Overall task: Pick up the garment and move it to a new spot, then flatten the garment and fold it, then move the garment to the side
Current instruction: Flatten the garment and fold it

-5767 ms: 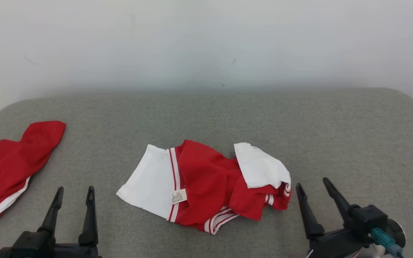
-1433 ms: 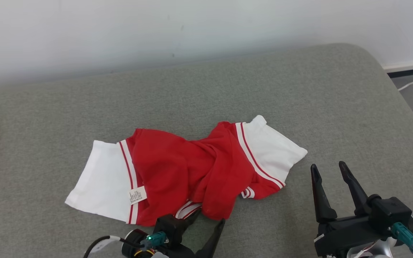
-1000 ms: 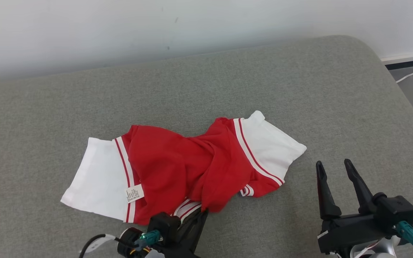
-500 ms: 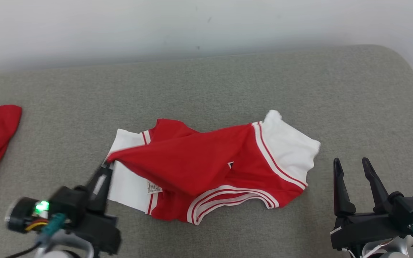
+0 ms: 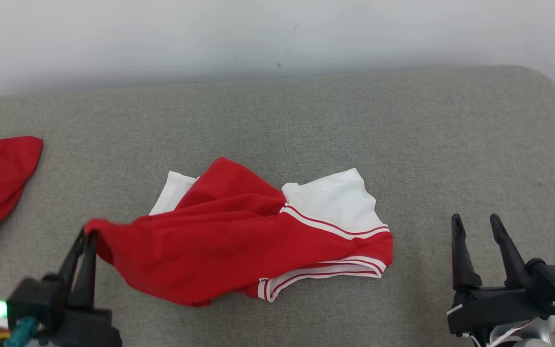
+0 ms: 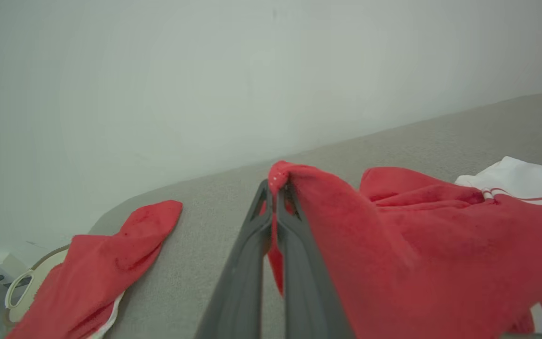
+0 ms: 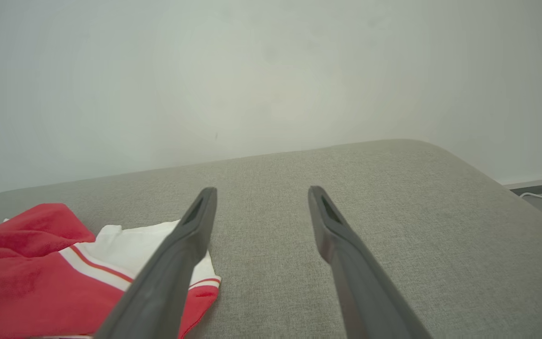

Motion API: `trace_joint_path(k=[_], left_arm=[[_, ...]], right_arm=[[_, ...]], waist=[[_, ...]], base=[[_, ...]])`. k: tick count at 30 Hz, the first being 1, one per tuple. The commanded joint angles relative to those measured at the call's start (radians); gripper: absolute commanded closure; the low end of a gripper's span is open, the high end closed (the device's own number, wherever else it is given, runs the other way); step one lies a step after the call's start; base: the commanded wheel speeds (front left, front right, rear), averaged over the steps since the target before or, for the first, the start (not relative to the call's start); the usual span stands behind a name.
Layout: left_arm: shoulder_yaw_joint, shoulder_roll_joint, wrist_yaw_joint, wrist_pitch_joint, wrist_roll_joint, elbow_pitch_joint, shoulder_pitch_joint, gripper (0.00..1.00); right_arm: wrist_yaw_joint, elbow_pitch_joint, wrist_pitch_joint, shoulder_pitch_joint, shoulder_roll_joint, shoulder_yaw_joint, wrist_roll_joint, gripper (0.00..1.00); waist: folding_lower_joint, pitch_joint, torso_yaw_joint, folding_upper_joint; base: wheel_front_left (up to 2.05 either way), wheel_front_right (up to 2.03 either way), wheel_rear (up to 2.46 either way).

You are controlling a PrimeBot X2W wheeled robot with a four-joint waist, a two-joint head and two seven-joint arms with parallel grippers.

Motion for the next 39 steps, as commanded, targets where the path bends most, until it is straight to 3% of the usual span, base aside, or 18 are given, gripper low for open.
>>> trace_joint_path(k=[1, 8, 9, 10, 11, 15, 19, 27, 39], left_arm=[[0.000, -0.024, 0.016, -0.036, -0.018, 0.021, 0.052, 1.00], [0.006, -0.125, 0.021, -0.183, -0.112, 0.153, 0.150, 1.00], [0.011, -0.140, 0.016, -0.198, -0.132, 0.171, 0.151, 0.87], [0.010, -0.151, 0.011, -0.208, -0.140, 0.188, 0.153, 0.50], [0.011, -0.154, 0.008, -0.214, -0.145, 0.201, 0.152, 0.00], [0.035, -0.145, 0.014, -0.215, -0.167, 0.255, 0.150, 0.00], [0.078, -0.123, 0.055, -0.209, -0.158, 0.266, 0.158, 0.00], [0.146, -0.122, 0.092, -0.247, -0.183, 0.158, 0.150, 0.00], [0.031, -0.142, 0.089, -0.202, -0.122, 0.071, 0.147, 0.00]], right_arm=[[-0.001, 0.003, -0.005, 0.000, -0.002, -0.008, 0.006, 0.00], [-0.001, 0.009, -0.001, 0.012, 0.004, -0.027, 0.016, 0.00], [-0.001, 0.009, -0.001, 0.012, 0.004, -0.028, 0.015, 0.00], [-0.001, 0.009, 0.001, 0.012, 0.006, -0.027, 0.017, 0.00], [-0.001, 0.010, 0.002, 0.012, 0.006, -0.027, 0.018, 0.00], [-0.001, 0.009, 0.005, 0.005, 0.007, -0.025, 0.018, 0.00], [-0.001, 0.005, 0.003, -0.002, 0.004, -0.026, 0.014, 0.00], [-0.001, -0.011, 0.000, -0.024, -0.003, -0.013, 0.006, 0.00], [-0.001, -0.018, 0.027, 0.001, -0.018, 0.077, -0.001, 0.00]], waist=[[0.0000, 0.003, 0.000, 0.0000], [0.0000, 0.004, 0.006, 0.0000], [0.0000, 0.006, 0.009, 0.0000], [0.0000, 0.006, 0.010, 0.0000], [0.0000, 0.006, 0.012, 0.0000], [0.0000, 0.003, 0.014, 0.0000], [0.0000, -0.003, 0.014, 0.0000], [0.0000, -0.014, 0.019, 0.0000], [0.0000, -0.062, 0.024, 0.0000]], base=[[0.00, 0.00, 0.00], [0.00, 0.00, 0.00], [0.00, 0.00, 0.00], [0.00, 0.00, 0.00], [0.00, 0.00, 0.00], [0.00, 0.00, 0.00], [0.00, 0.00, 0.00], [0.00, 0.00, 0.00], [0.00, 0.00, 0.00]])
